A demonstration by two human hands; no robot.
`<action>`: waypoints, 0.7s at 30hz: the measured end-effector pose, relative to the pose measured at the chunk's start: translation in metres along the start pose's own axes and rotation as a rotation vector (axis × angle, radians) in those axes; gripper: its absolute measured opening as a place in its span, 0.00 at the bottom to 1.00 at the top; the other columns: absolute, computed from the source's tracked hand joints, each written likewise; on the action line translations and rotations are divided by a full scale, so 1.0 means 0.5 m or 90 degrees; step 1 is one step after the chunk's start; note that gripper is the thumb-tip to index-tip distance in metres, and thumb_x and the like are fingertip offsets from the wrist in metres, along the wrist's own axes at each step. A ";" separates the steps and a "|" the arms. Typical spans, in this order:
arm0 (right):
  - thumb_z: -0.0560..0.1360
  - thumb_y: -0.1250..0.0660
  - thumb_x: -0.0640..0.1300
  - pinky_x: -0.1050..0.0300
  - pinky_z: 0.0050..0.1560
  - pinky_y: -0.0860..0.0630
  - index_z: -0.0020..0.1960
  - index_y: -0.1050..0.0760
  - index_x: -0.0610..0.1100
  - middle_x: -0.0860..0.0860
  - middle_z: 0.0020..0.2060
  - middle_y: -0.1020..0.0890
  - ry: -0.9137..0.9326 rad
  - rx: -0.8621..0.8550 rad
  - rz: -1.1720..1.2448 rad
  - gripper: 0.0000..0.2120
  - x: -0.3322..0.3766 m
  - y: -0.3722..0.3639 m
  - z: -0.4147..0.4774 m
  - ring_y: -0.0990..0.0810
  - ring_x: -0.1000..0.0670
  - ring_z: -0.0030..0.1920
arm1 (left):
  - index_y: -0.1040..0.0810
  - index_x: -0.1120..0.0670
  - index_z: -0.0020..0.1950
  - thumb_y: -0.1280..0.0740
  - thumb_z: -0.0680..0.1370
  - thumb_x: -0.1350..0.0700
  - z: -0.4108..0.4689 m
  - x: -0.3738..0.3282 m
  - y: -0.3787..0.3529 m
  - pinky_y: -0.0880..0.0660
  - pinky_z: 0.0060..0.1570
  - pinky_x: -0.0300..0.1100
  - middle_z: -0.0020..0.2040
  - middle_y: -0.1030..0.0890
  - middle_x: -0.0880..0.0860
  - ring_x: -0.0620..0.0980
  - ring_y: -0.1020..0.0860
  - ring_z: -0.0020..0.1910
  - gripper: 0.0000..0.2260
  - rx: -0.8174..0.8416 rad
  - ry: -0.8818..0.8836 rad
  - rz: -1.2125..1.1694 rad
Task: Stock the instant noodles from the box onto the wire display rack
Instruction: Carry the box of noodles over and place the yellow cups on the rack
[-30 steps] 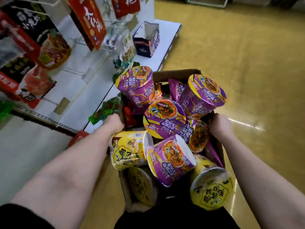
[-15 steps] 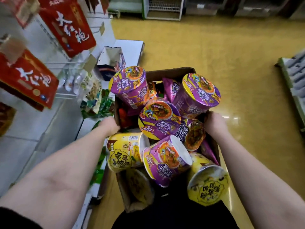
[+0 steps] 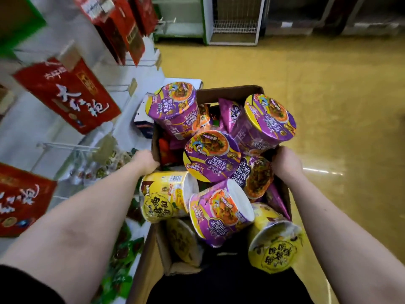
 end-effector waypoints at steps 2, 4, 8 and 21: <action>0.75 0.42 0.38 0.51 0.40 0.30 0.56 0.26 0.35 0.36 0.51 0.20 0.004 -0.002 0.014 0.13 0.013 0.011 0.051 0.21 0.35 0.52 | 0.25 0.65 0.60 0.39 0.80 0.58 0.041 -0.023 0.032 0.28 0.54 0.47 0.59 0.23 0.65 0.62 0.25 0.59 0.14 -0.013 0.013 0.010; 0.74 0.41 0.38 0.51 0.40 0.30 0.55 0.26 0.34 0.36 0.51 0.20 0.008 -0.002 0.022 0.12 0.027 0.014 0.103 0.21 0.35 0.51 | 0.25 0.65 0.61 0.38 0.79 0.58 0.098 -0.046 0.049 0.28 0.55 0.47 0.60 0.23 0.65 0.63 0.25 0.60 0.14 -0.009 0.007 0.011; 0.74 0.40 0.37 0.51 0.40 0.33 0.54 0.27 0.33 0.34 0.50 0.21 0.008 -0.012 0.024 0.11 0.063 0.022 0.237 0.23 0.33 0.51 | 0.25 0.64 0.61 0.36 0.77 0.55 0.266 -0.085 0.084 0.27 0.54 0.47 0.59 0.22 0.65 0.63 0.24 0.59 0.17 0.005 0.001 0.011; 0.73 0.40 0.39 0.49 0.41 0.27 0.54 0.24 0.35 0.35 0.49 0.19 -0.083 -0.063 0.006 0.13 0.171 0.150 0.653 0.22 0.34 0.50 | 0.22 0.63 0.57 0.34 0.75 0.55 0.779 -0.323 0.292 0.26 0.51 0.45 0.56 0.21 0.64 0.62 0.23 0.55 0.15 0.069 -0.124 0.018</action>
Point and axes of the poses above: each hand's wrist, its own z-axis towards the middle knuckle, its own y-axis out of the back of the hand, x = y × z, the point moved 9 cm from there along z, towards the middle knuckle
